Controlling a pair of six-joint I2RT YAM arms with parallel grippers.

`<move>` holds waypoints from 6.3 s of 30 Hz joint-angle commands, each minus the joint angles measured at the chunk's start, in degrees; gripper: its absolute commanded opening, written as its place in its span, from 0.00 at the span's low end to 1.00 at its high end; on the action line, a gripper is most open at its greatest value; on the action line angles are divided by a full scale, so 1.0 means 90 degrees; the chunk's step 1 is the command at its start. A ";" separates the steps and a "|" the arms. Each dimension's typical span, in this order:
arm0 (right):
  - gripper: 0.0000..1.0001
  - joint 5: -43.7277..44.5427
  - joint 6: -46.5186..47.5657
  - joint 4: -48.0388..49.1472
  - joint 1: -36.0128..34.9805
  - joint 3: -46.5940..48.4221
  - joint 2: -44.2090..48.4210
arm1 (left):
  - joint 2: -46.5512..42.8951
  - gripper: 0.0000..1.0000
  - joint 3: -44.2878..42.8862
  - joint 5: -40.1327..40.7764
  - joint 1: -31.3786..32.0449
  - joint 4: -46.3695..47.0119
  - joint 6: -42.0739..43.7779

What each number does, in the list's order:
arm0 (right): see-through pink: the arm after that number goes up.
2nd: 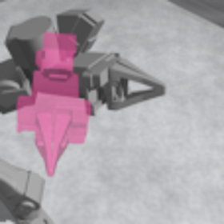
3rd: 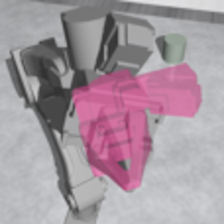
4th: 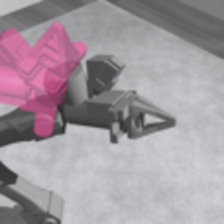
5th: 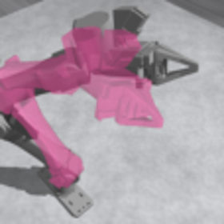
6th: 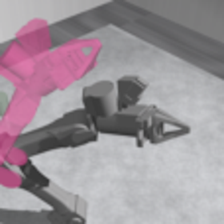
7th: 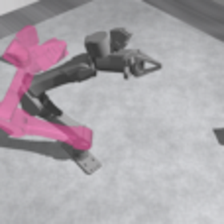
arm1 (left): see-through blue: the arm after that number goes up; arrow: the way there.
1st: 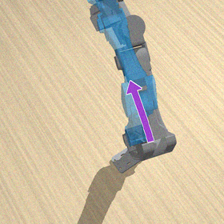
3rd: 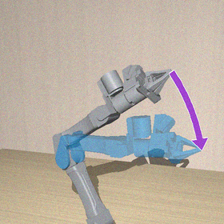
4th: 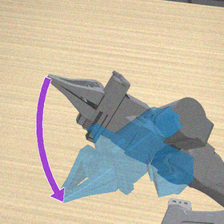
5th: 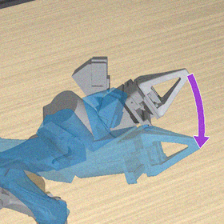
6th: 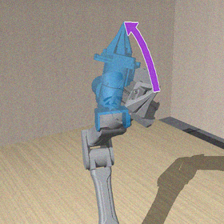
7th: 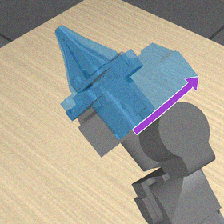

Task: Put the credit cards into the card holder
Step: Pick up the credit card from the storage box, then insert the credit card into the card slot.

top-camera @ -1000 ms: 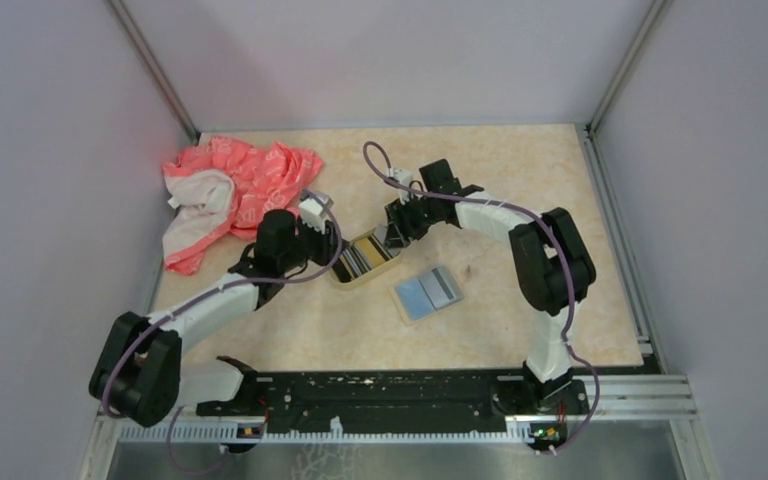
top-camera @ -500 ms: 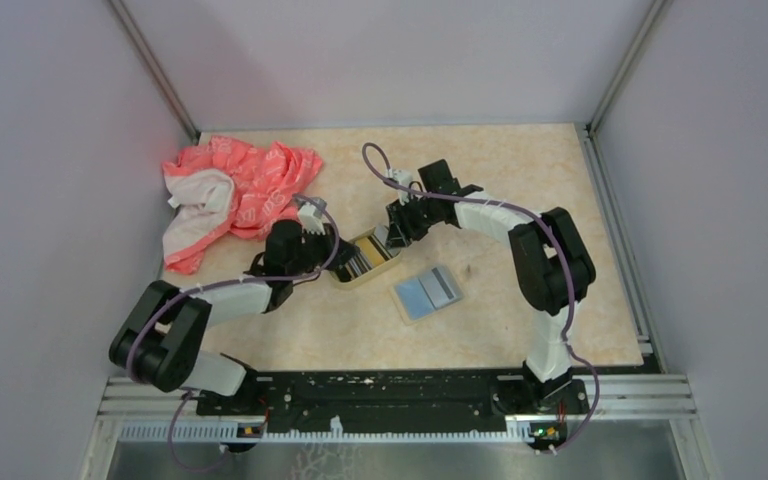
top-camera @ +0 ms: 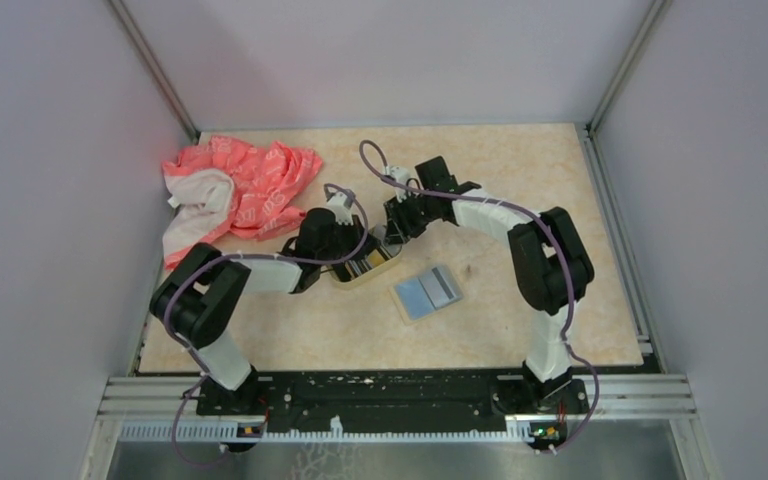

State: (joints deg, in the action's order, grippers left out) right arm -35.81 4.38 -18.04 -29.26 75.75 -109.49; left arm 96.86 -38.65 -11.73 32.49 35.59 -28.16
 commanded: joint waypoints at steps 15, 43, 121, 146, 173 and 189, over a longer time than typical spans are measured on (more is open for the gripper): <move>0.44 0.0361 0.0021 -0.0733 -0.0235 0.1024 -0.0779 | 0.0221 0.00 0.0521 0.0675 0.0064 0.1201 -0.0074; 0.39 -0.0584 -0.0213 -0.0984 0.0144 0.1130 -0.0639 | 0.0322 0.00 0.0940 0.0556 0.0189 0.1907 -0.0182; 0.22 -0.1560 -0.0184 -0.1302 0.0650 0.1301 -0.0937 | 0.0117 0.00 0.1394 0.0485 0.0262 0.2598 -0.0113; 0.00 -0.0892 -0.0166 -0.0762 0.0741 0.0920 -0.0162 | 0.0189 0.02 0.1351 0.0365 0.0264 0.2698 -0.0011; 0.00 -0.2229 0.0660 -0.0874 0.1357 0.0345 0.1000 | 0.0874 0.17 0.0041 -0.0804 0.0257 0.2162 0.0473; 0.00 -0.4415 -0.0095 0.0657 0.1547 -0.0579 0.1444 | -0.2186 0.33 0.2850 -0.0932 0.0183 0.3957 0.0088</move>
State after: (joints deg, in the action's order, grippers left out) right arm -65.21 9.65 -23.51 -15.57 73.84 -100.31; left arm 84.36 -19.59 -19.53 34.37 61.78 -25.17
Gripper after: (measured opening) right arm 0.007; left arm 0.269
